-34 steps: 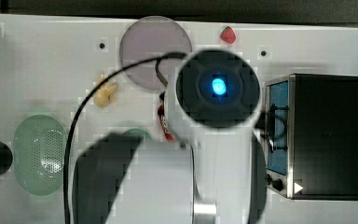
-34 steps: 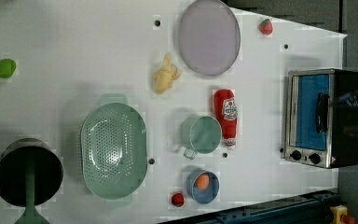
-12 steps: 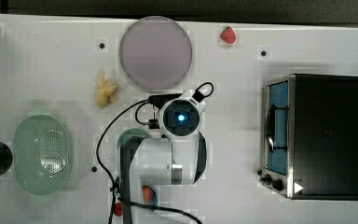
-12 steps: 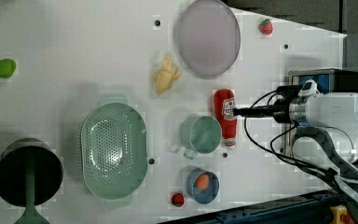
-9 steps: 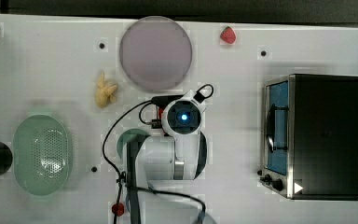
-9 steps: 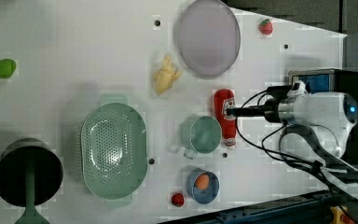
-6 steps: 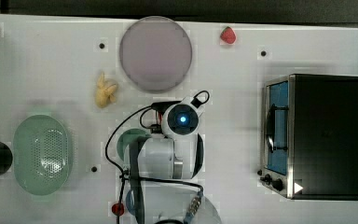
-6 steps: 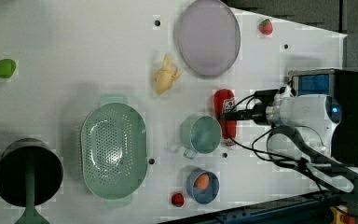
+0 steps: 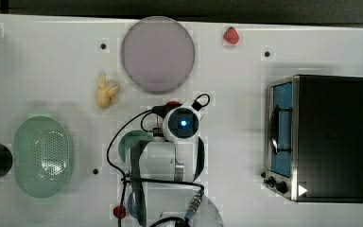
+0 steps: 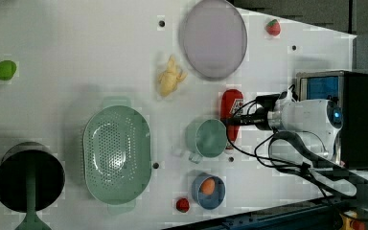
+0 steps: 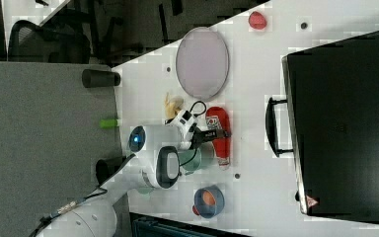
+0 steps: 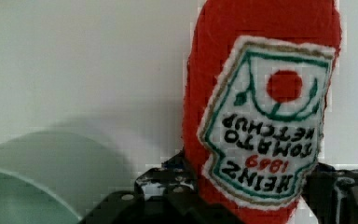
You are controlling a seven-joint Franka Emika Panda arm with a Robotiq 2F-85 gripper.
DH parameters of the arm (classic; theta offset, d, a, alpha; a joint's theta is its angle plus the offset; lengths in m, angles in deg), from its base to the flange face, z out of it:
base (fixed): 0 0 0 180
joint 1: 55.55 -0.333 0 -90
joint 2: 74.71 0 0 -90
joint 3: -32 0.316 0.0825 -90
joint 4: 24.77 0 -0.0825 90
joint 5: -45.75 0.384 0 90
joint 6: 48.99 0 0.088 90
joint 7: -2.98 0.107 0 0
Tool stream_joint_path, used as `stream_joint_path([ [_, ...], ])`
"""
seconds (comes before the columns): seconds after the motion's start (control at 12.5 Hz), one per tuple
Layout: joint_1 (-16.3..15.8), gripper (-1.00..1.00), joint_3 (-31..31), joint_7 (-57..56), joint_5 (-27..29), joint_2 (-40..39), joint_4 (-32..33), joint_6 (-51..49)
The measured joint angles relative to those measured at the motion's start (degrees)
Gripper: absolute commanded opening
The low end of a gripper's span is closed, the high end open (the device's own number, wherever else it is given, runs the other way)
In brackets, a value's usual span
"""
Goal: Pick Ketchup from the table and place it in strainer.
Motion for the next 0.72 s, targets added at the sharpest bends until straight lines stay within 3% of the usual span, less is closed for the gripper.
stream_joint_path([
  [0.32, 0.42, 0.25, 0.23, 0.62, 0.07, 3.79, 0.56, -0.84],
  [0.72, 0.58, 0.25, 2.62, 6.94, 0.10, 20.83, -2.46, -17.43],
])
